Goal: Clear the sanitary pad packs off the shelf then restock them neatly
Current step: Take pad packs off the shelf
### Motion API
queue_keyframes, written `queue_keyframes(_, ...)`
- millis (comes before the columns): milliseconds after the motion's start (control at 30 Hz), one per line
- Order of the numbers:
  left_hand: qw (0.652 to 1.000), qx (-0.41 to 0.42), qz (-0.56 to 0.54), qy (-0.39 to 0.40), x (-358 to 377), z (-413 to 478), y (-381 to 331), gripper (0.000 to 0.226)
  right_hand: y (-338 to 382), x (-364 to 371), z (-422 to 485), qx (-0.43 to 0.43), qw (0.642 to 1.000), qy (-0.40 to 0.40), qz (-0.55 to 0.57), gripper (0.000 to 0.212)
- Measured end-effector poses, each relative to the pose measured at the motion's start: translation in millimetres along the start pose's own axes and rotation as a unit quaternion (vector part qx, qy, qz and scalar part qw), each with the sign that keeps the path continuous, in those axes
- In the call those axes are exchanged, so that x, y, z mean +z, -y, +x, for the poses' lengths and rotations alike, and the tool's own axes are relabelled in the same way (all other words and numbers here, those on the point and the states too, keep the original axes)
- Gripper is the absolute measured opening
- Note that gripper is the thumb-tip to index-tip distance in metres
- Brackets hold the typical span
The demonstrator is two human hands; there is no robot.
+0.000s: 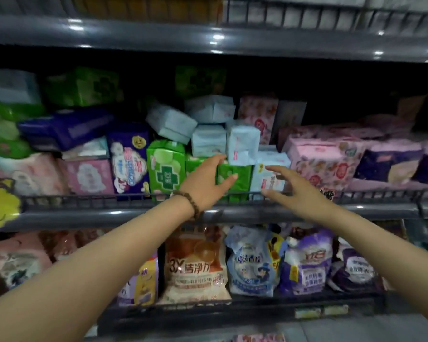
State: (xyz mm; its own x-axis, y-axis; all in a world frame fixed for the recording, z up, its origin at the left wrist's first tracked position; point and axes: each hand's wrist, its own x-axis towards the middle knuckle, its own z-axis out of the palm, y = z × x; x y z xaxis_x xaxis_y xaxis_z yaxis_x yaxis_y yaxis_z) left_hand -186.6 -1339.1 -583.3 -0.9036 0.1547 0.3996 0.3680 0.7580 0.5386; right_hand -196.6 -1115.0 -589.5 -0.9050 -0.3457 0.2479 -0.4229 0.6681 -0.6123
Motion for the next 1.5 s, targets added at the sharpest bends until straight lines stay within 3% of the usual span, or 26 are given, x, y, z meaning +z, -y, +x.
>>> queue_keyframes(167,0.988,-0.095,-0.125,0.006,-14,49,-15,0.063,18,-11,44,0.035,0.987,-0.088,0.132,0.069)
queue_keyframes(300,0.975,-0.099,-0.197,0.016,-7,66,-10,0.058,24,12,80,0.047,0.969,-0.107,0.216,0.081)
queue_keyframes(467,0.944,-0.115,-0.308,0.015,4,79,-11,0.052,20,40,105,0.016,0.95,-0.169,0.26,0.069)
queue_keyframes(767,0.941,-0.116,-0.317,0.035,-1,91,-29,0.061,21,46,120,0.057,0.905,-0.267,0.327,0.075)
queue_keyframes(967,0.943,-0.122,-0.309,-0.014,-7,82,-26,0.056,26,21,104,0.09,0.872,-0.312,0.368,0.077)
queue_keyframes(1167,0.931,-0.135,-0.339,-0.024,-16,56,-17,0.062,26,-11,53,0.072,0.86,-0.213,0.458,0.068)
queue_keyframes(1300,0.877,-0.167,-0.449,0.032,-9,27,-12,0.05,18,-7,10,0.048,0.844,-0.053,0.531,0.075)
queue_keyframes(1433,0.87,-0.203,-0.436,0.106,17,-17,16,0.071,-12,32,-22,0.106,0.81,0.072,0.572,0.093)
queue_keyframes(1500,0.87,-0.244,-0.408,0.133,37,-43,38,0.07,-30,63,-35,0.15,0.799,0.116,0.571,0.1)
